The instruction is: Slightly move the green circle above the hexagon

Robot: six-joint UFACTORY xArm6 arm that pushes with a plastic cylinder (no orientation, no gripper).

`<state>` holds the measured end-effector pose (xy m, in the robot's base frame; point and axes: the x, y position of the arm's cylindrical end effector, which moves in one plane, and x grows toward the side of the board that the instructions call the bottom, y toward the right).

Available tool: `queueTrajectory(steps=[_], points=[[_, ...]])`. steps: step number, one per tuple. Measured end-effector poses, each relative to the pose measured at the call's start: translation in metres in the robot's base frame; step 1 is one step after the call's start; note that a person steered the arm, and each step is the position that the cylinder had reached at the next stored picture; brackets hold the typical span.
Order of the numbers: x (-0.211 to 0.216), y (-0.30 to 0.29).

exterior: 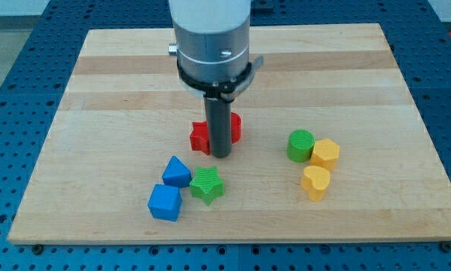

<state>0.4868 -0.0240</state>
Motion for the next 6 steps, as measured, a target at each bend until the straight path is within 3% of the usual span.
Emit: queueTrajectory(steps=[2, 6], points=[[-0.004, 0.002], [-0.031, 0.192]])
